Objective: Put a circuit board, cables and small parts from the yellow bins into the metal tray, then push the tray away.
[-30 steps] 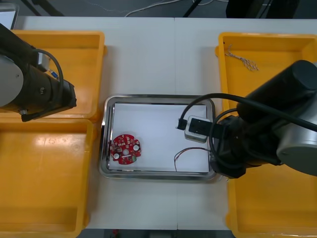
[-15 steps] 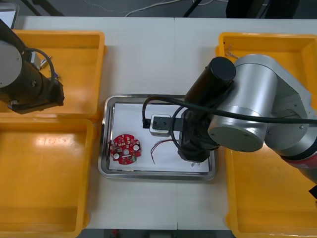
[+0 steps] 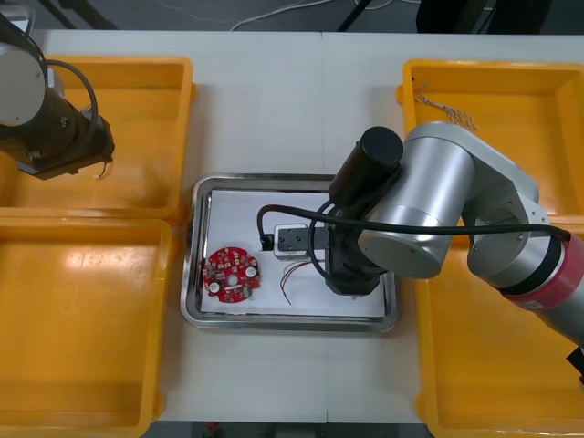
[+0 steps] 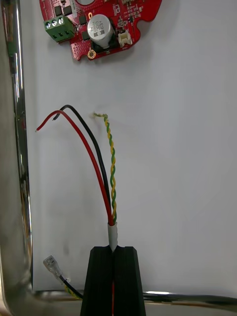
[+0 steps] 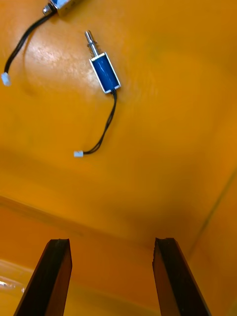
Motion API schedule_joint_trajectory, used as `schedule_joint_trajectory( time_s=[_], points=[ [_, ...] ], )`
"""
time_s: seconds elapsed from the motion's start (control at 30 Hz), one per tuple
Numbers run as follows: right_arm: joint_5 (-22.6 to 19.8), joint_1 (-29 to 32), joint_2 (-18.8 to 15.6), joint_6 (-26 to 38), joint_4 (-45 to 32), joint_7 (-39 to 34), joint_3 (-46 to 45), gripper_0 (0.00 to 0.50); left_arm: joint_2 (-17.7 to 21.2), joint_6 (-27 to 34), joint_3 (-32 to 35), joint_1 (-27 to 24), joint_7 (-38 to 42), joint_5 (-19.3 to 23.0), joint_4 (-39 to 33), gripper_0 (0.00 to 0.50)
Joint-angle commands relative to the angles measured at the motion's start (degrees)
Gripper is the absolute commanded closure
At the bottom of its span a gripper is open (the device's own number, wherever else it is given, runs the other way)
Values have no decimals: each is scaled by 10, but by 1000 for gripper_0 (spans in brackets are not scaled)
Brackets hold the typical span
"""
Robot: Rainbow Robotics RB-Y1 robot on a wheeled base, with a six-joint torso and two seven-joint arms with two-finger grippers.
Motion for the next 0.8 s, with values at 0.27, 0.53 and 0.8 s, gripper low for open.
schedule_joint_trajectory(
  time_s=[0.27, 0.53, 0.8],
  points=[
    [-10, -16, 13, -51, 53, 9, 58, 500, -11, -55, 17, -77, -91, -57, 99, 20],
    [-14, -16, 12, -50, 60, 14, 59, 272, -26, -105, 18, -105, -96, -76, 168, 21],
    [-19, -17, 13, -70, 59, 19, 54, 0, -42, -140, 27, -131, -106, -97, 224, 21]
  ],
)
